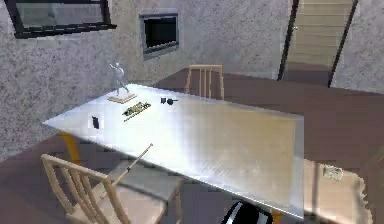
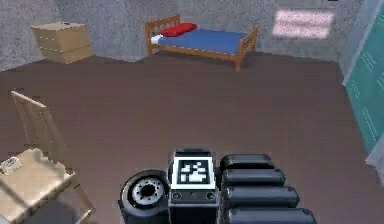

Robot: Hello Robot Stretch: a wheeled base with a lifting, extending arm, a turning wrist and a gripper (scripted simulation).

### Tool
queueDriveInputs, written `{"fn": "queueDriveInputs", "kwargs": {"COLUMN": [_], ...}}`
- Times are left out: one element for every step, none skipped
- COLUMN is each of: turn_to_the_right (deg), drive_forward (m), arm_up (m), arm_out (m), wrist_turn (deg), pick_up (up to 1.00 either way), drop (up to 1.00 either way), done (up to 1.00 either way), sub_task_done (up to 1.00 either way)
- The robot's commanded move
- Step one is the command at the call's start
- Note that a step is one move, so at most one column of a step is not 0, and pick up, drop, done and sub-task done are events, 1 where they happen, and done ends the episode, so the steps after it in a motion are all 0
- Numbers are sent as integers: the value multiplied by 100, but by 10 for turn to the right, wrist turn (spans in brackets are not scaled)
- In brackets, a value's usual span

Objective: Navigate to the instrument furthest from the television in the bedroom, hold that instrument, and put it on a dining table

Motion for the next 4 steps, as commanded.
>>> {"fn": "queueDriveInputs", "kwargs": {"turn_to_the_right": [390,0,450,450], "drive_forward": [0,40,0,0], "arm_up": [0,0,0,0], "arm_out": [0,0,0,0], "wrist_turn": [0,0,0,0], "pick_up": [0,0,0,0], "drop": [0,0,0,0], "done": [0,0,0,0], "sub_task_done": [0,0,0,0]}}
